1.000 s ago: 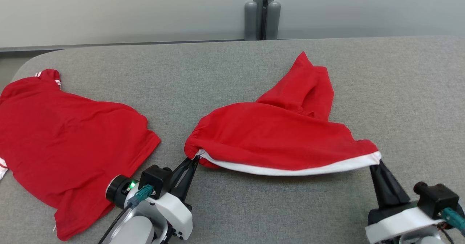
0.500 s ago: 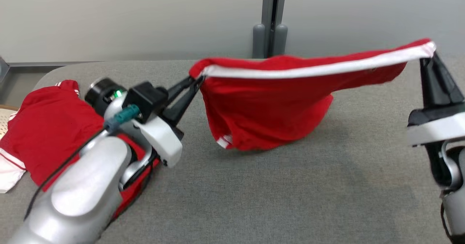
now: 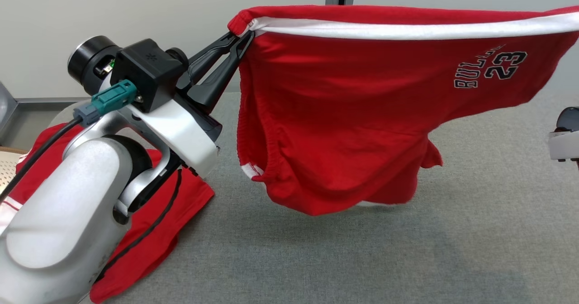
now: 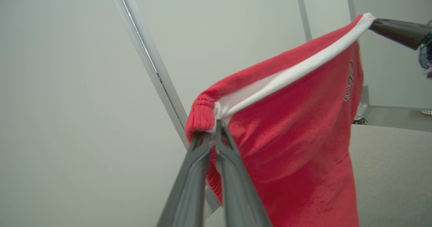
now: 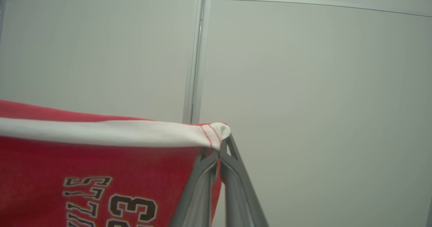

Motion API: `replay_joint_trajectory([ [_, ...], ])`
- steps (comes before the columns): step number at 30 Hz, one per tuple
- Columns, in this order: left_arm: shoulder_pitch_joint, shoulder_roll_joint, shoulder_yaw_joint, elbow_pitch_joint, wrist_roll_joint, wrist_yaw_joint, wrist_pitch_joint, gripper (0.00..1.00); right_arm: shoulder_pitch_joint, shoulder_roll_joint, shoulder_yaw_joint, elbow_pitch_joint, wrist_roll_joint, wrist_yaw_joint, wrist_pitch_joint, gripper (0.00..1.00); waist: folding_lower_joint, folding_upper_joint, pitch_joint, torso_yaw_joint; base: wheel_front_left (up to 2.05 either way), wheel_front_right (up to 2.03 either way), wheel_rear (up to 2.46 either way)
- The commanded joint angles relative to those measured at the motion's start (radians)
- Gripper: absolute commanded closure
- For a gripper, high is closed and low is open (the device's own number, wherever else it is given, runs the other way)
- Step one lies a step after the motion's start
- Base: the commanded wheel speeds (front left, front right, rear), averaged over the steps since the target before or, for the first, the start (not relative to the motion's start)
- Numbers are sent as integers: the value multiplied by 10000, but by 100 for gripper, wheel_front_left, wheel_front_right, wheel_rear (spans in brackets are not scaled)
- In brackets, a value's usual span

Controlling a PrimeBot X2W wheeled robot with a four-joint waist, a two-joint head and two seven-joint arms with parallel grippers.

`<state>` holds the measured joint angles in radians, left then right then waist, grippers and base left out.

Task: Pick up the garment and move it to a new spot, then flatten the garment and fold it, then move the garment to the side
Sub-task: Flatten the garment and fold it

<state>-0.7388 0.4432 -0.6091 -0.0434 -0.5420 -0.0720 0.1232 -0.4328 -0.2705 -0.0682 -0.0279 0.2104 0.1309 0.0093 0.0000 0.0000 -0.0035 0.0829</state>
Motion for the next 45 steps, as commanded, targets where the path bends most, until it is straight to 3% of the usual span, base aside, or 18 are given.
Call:
replay_joint_trajectory([
  [1, 79, 133, 83, -134, -22, 101, 111, 100, 119, -1, -101, -211, -87, -2, 159, 100, 0, 0, 89, -19, 0, 0, 0],
  [6, -360, 308, 94, -453, -76, 129, 705, 100, -259, -169, -165, -893, -100, -2, 866, 100, 0, 0, 819, -155, 0, 0, 0],
  [10, -1354, 188, 241, 132, -107, -24, 905, 100, -1575, -443, 191, -579, 166, -2, 1312, 100, 0, 0, 1981, -333, 0, 0, 0],
  [16, -3661, -269, 482, 2095, 343, -201, 328, 100, -4889, -1057, 1018, 1418, 94, -11, 1154, 100, 0, 0, 3948, -633, 0, 0, 0],
  [21, -5602, -864, 939, 3933, 796, 111, -814, 100, -7610, -916, 1732, 3458, -134, -11, 399, 100, 0, 0, 5061, -724, 0, 0, 0],
  [25, -6669, -1271, 1066, 5063, 1013, 152, -1803, 100, -8889, -754, 2006, 4828, -537, -11, -475, 100, 0, 0, 5585, -691, 0, 0, 0],
  [30, -6755, -1767, 620, 6372, 1287, -54, -2794, 100, -8908, -415, 2110, 6412, -595, -11, -1428, 100, 0, 0, 5996, -547, 0, 0, 0],
  [36, -5378, -2390, -311, 7918, 1369, -389, -3677, 100, -7542, -82, 2593, 8446, -444, -10, -2307, 100, 0, 0, 5883, -471, 0, 0, 0],
  [45, -3112, -2429, -1302, 8509, 1618, -567, -3893, 100, -5754, -216, 3612, 10052, 154, -10, -2627, 100, 0, 0, 4872, -430, 0, 0, 0],
])
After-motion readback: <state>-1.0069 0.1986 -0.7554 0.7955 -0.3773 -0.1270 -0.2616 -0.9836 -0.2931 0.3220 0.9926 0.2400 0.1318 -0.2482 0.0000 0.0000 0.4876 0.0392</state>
